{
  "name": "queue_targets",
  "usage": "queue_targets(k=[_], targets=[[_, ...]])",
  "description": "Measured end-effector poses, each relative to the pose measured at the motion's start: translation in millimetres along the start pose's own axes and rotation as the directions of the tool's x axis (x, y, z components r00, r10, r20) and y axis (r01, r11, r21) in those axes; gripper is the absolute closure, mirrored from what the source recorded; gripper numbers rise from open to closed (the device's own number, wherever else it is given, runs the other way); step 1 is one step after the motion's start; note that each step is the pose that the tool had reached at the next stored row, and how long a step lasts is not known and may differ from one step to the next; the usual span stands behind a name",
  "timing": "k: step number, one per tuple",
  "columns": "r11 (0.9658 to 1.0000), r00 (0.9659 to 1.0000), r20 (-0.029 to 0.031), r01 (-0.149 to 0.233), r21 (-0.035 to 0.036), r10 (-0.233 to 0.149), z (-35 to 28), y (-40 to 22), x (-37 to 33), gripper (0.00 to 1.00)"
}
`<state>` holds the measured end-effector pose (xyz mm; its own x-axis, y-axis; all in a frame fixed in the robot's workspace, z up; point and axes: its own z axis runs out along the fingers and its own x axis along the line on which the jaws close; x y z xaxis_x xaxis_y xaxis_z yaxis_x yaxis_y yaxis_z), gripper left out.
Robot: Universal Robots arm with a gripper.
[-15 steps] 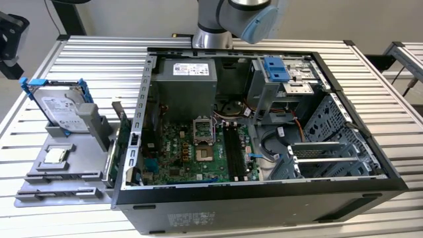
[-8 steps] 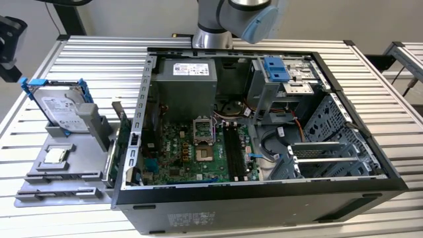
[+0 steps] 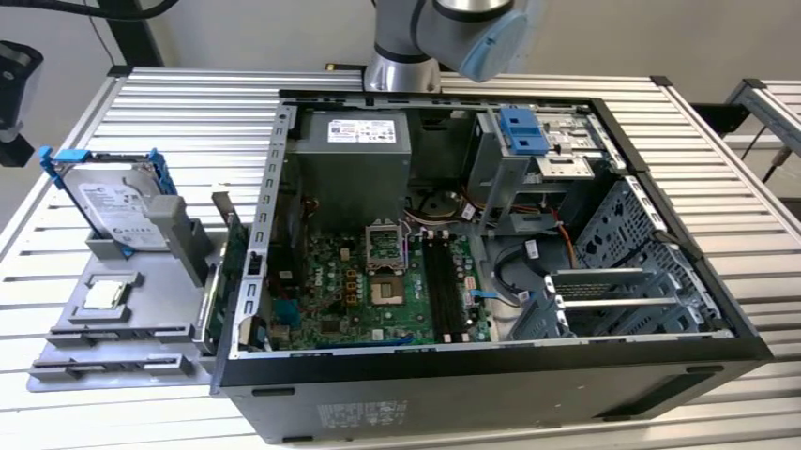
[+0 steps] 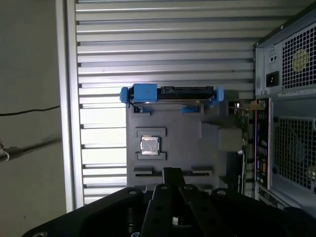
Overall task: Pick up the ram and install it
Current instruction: 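Reach for the ram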
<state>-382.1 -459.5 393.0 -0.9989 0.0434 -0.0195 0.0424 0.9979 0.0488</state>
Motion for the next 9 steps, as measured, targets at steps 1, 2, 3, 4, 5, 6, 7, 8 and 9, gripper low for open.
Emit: queue_targets(k=[1, 2, 3, 4, 5, 6, 7, 8, 9], targets=[[1.0000, 1.0000, -0.0001, 0.000, 0.0000, 0.000, -0.1, -1.9, 0.2, 1.00], [1.0000, 1.0000, -0.0001, 0.000, 0.0001, 0.000, -0.1, -3.7, 0.3, 1.00], [1.0000, 1.0000, -0.0001, 0.000, 0.0000, 0.000, -0.2, -5.2, 0.5, 1.00], [1.0000, 1.0000, 0.0000, 0.000, 0.0001, 0.000, -0.1, -6.0, 0.6, 1.00], [1.0000, 1.0000, -0.0001, 0.000, 0.0001, 0.000, -0.2, -6.2, 0.8, 1.00], [1.0000, 1.0000, -0.0001, 0.000, 0.0001, 0.000, -0.2, -6.2, 0.8, 1.00], [1.0000, 1.0000, 0.0000, 0.000, 0.0000, 0.000, -0.2, -6.2, 0.7, 1.00], [1.0000, 1.0000, -0.0001, 0.000, 0.0001, 0.000, -0.2, -6.3, 0.7, 1.00], [1.0000, 1.0000, -0.0001, 0.000, 0.0001, 0.000, -0.2, -6.3, 0.7, 1.00]])
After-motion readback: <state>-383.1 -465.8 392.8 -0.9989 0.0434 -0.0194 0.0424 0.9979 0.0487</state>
